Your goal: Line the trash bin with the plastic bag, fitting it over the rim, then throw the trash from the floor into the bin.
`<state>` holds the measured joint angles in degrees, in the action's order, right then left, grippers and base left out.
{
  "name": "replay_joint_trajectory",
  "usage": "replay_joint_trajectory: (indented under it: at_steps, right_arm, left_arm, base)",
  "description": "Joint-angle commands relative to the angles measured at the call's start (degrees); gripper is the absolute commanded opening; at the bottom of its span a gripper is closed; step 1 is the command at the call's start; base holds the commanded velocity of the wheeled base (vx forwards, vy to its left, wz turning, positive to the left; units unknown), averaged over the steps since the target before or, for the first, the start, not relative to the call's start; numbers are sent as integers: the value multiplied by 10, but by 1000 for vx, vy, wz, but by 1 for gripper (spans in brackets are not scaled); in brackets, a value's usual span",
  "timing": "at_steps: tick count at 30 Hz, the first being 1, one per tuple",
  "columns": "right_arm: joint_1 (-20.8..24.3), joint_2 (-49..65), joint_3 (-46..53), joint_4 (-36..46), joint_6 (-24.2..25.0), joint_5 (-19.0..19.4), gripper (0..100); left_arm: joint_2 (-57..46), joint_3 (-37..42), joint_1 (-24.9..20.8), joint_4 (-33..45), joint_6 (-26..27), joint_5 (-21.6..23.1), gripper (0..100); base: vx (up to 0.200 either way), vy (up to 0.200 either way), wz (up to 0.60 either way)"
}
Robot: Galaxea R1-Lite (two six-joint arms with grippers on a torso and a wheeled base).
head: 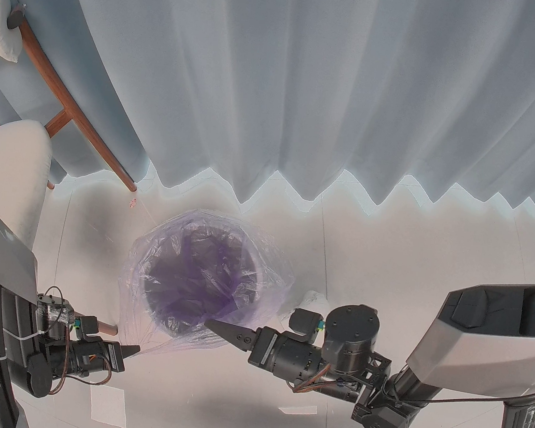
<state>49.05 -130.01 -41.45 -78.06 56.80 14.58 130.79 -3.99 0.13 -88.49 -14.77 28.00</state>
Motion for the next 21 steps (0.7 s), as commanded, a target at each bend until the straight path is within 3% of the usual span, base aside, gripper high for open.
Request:
replay_joint_trajectory:
  at_steps: [1,21]
  right_arm:
    - [10,-19,-65,35,5,7,100]
    - [5,-73,-158,108,7,7,100]
  left_arm:
    - [-31,13,-2,1,4,3,0]
    - [-98,35,-15,0,1,8,0]
  base:
    - [0,0,0]
    - [0,0,0]
